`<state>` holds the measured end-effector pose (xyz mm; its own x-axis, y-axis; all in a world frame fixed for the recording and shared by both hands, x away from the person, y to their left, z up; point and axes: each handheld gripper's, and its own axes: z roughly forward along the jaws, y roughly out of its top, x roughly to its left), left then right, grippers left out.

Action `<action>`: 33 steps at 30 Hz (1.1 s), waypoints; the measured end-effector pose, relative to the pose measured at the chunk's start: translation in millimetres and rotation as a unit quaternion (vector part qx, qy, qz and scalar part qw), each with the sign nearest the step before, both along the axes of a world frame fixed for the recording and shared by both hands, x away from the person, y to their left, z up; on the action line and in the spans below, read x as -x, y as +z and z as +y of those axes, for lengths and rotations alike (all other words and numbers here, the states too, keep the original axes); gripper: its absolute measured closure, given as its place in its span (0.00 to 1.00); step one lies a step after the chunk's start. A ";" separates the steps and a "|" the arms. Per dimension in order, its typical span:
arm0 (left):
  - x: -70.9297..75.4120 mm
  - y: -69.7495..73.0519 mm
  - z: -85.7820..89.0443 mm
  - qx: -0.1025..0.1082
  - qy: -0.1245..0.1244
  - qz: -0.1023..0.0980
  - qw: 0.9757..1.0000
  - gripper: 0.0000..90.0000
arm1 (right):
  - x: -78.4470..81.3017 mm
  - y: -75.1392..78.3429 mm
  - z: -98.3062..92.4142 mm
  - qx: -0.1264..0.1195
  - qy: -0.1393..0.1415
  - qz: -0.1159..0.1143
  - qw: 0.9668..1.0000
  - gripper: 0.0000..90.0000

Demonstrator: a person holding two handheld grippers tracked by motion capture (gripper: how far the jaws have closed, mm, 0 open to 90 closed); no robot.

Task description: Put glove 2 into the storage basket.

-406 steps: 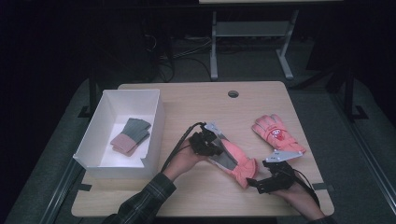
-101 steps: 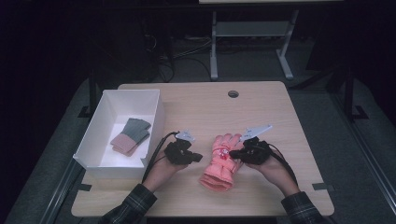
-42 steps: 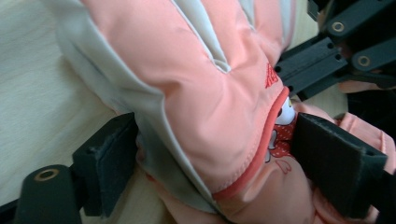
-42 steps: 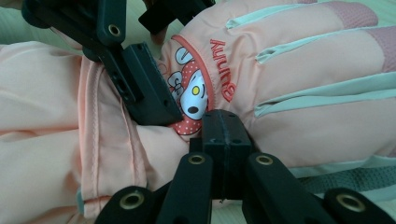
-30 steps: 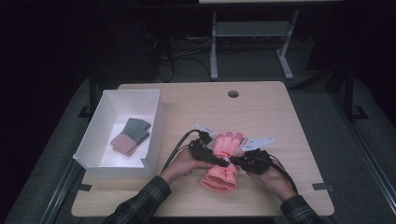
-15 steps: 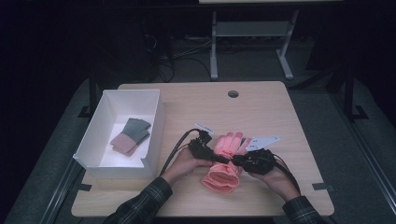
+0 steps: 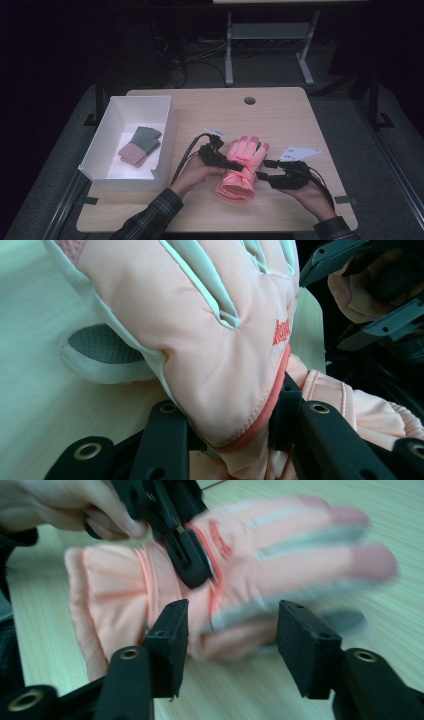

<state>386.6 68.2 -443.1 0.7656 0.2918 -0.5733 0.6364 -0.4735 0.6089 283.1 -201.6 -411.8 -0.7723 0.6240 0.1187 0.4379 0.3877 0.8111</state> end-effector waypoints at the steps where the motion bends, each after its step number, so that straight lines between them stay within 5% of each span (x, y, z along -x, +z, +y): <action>1: -0.1 2.4 1.5 0.002 0.001 0.001 1.000 0.75 | 1.1 -0.1 -2.7 -0.002 -0.006 -0.001 1.000 0.49; 6: 0.0 16.4 7.7 -0.013 0.008 -0.021 1.000 0.75 | 1.4 -11.1 -17.0 -0.003 -0.027 0.015 1.000 0.36; 15: 1.9 44.7 16.0 -0.026 0.038 -0.031 0.998 0.75 | -1.5 -31.9 -32.4 0.026 -0.078 0.029 0.996 0.16; 33: -0.6 122.5 60.9 -0.036 0.068 -0.072 0.994 0.74 | -5.3 -37.3 -28.9 0.050 -0.110 0.035 0.992 0.11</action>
